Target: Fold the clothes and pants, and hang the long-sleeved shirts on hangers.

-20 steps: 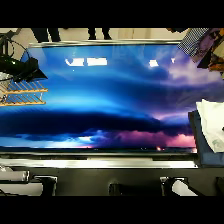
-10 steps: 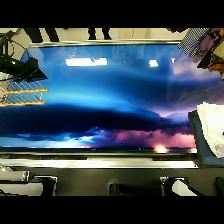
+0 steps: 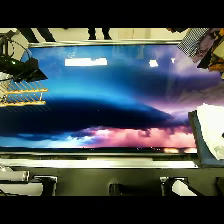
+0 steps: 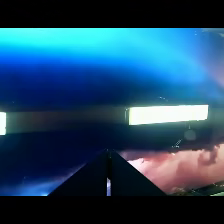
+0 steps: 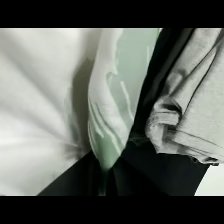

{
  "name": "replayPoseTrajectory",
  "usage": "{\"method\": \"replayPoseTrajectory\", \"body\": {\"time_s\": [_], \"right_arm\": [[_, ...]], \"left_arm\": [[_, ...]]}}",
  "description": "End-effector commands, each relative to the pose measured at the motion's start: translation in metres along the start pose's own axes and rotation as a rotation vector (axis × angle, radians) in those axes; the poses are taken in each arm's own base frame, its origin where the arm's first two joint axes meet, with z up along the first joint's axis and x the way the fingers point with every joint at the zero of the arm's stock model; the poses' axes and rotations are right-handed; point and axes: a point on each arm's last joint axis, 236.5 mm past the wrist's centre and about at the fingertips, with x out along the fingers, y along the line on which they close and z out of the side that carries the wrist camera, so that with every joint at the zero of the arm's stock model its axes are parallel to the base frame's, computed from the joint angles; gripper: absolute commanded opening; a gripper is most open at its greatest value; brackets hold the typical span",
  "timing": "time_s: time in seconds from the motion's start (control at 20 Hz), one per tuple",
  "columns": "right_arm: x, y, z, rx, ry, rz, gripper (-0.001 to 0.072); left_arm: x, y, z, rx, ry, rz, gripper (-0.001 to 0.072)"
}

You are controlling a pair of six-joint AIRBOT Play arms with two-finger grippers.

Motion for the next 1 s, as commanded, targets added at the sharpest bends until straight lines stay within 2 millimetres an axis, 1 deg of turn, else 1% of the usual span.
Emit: {"method": "replayPoseTrajectory", "body": {"time_s": [0.0,0.05,0.1,0.15,0.2,0.25,0.3,0.35,0.4,0.45,0.5,0.55,0.6,0.65,0.7,0.75,0.8,0.85,0.9,0.95], "right_arm": [[0.000,-0.003,-0.005,-0.007,0.020,-0.012,0.0038],[0.000,-0.004,-0.005,-0.012,0.021,-0.015,0.0121],[0.000,-0.006,-0.006,-0.028,0.024,-0.023,0.0297],[0.000,-0.008,-0.004,-0.058,0.019,-0.031,0.0412],[-0.001,-0.011,-0.002,-0.070,0.008,-0.044,0.0419],[-0.003,-0.015,0.002,-0.063,-0.007,-0.056,0.0419],[-0.008,-0.014,0.008,-0.051,-0.027,-0.039,0.0419],[-0.015,-0.008,0.015,-0.040,-0.053,-0.002,0.0419],[-0.027,0.003,0.025,-0.029,-0.087,0.070,0.0401],[-0.045,0.025,0.036,-0.049,-0.128,0.190,0.0275],[-0.068,0.052,0.044,-0.085,-0.171,0.340,0.0165],[-0.102,0.084,0.052,-0.133,-0.233,0.510,0.0145],[-0.136,0.109,0.055,-0.180,-0.297,0.639,0.0129],[-0.173,0.133,0.051,-0.255,-0.374,0.741,0.0117],[-0.202,0.154,0.040,-0.342,-0.435,0.805,0.0103],[-0.228,0.178,0.016,-0.466,-0.481,0.861,0.0064],[-0.245,0.198,-0.012,-0.581,-0.501,0.900,0.0061],[-0.258,0.215,-0.044,-0.699,-0.507,0.930,0.0045],[-0.269,0.231,-0.081,-0.837,-0.518,0.954,0.0038],[-0.278,0.242,-0.115,-0.955,-0.534,0.962,0.0034]], "left_arm": [[0.000,0.000,0.000,0.001,-0.002,0.000,0.0018],[0.000,0.000,0.000,0.000,-0.002,0.001,0.0019],[0.000,0.000,0.000,0.000,-0.002,0.001,0.0019],[0.000,0.000,0.000,0.001,-0.002,0.001,0.0018],[0.000,0.000,0.000,0.001,-0.002,0.001,0.0019],[0.000,0.000,0.000,0.002,-0.001,0.001,0.0019],[0.000,0.000,0.000,0.010,-0.001,0.001,0.0019],[0.000,0.000,0.000,0.012,-0.001,0.001,0.0018],[0.000,0.000,0.000,0.012,-0.001,0.001,0.0018],[0.000,0.000,0.000,0.020,-0.002,0.001,0.0018],[0.000,0.000,0.000,0.044,-0.001,0.001,0.0019],[0.000,0.001,0.000,0.061,-0.001,0.001,0.0018],[0.000,0.002,0.001,0.064,-0.001,0.007,0.0019],[0.001,0.007,0.001,0.065,-0.001,0.030,0.0019],[0.001,0.012,0.001,0.070,-0.001,0.062,0.0018],[0.002,0.017,0.001,0.083,-0.007,0.104,0.0018],[0.002,0.018,0.003,0.113,-0.017,0.140,0.0018],[0.003,0.015,0.005,0.159,-0.028,0.164,0.0018],[0.004,0.007,0.005,0.206,-0.034,0.169,0.0018],[0.006,-0.004,0.003,0.262,-0.034,0.159,0.0018]]}}
